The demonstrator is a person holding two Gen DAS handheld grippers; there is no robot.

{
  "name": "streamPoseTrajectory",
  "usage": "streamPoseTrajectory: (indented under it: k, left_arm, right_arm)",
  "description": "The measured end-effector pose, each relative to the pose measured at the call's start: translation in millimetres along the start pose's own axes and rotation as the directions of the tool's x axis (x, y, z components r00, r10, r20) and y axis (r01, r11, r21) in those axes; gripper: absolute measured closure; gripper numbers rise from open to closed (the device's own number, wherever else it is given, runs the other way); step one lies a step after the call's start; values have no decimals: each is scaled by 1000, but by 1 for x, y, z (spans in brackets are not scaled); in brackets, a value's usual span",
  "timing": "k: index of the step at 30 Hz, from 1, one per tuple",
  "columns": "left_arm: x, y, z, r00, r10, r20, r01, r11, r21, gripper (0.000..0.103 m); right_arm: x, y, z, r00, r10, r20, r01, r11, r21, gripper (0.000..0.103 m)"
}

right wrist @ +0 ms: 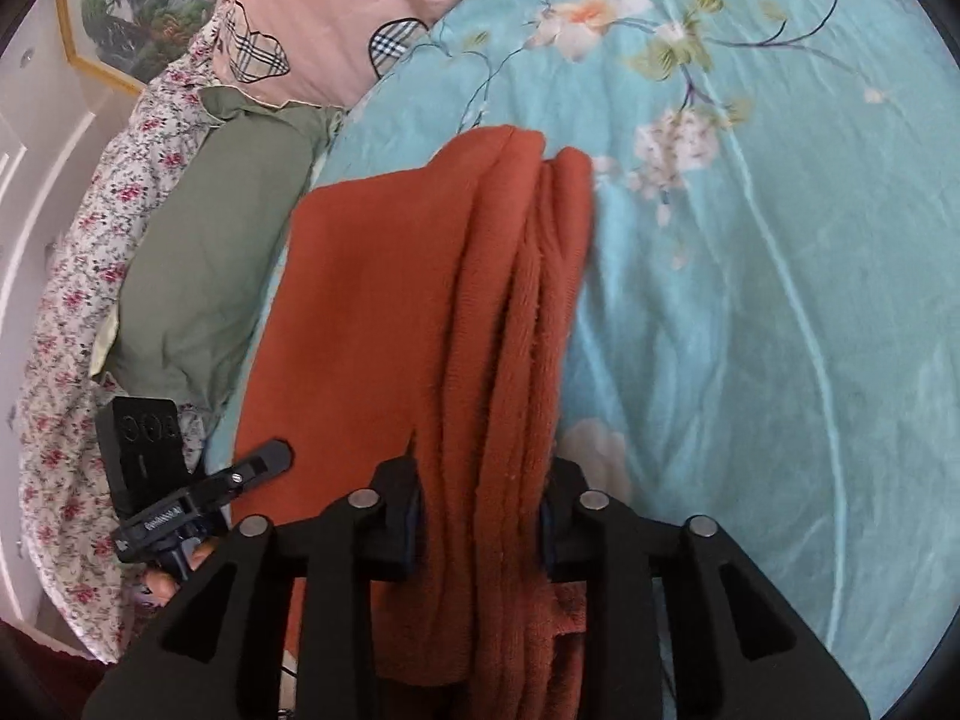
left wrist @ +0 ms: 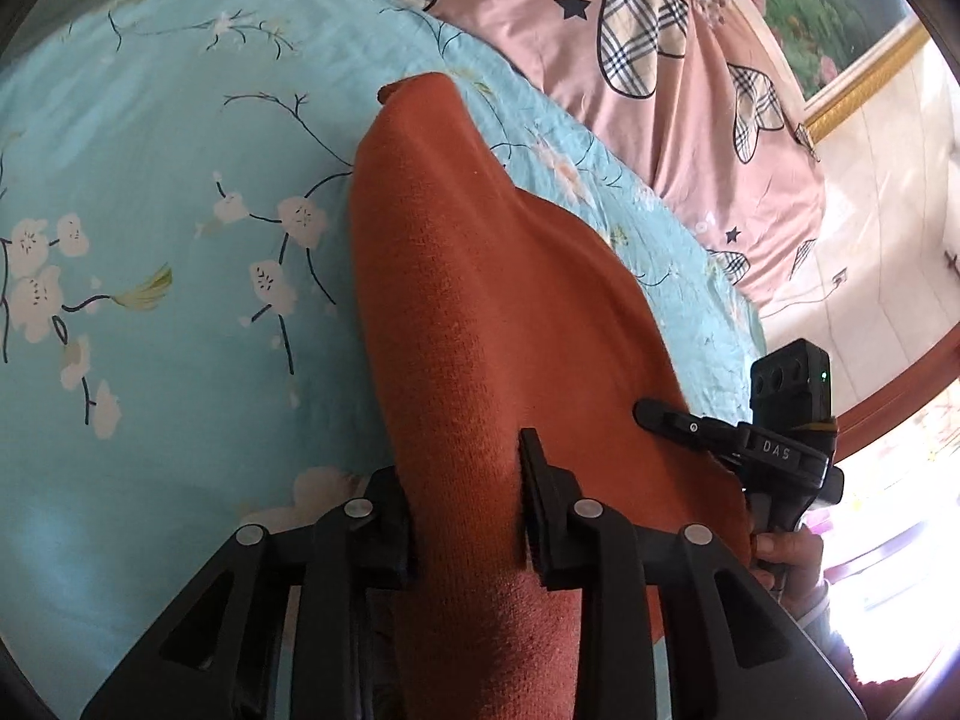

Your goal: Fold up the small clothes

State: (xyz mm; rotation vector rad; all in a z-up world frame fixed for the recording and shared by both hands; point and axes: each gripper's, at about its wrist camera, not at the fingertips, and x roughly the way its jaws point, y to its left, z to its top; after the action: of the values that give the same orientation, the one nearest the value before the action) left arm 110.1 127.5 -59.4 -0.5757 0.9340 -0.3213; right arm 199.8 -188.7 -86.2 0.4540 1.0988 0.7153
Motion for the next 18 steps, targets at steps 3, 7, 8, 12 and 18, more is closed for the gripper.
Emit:
streamPoseTrajectory:
  k: [3, 7, 8, 12, 18]
  left_arm:
    - [0, 4, 3, 1000, 19, 4, -19, 1000, -9, 62]
    - [-7, 16, 19, 999, 29, 34, -28, 999, -28, 50]
    - [-8, 22, 24, 999, 26, 44, -25, 999, -40, 48]
    - [-3, 45, 49, 998, -4, 59, 10, 993, -115, 46]
    - [25, 54, 97, 998, -3, 59, 12, 990, -141, 57]
  right_arm:
    - [-6, 4, -1, 998, -55, 2, 55, 998, -18, 62]
    - [-21, 8, -3, 991, -130, 32, 131, 991, -12, 53]
    - [-27, 8, -4, 989, -142, 48, 142, 990, -9, 52]
    - [-49, 9, -11, 981, -168, 102, 167, 986, 11, 52]
    - [-60, 16, -20, 977, -175, 125, 174, 984, 20, 52]
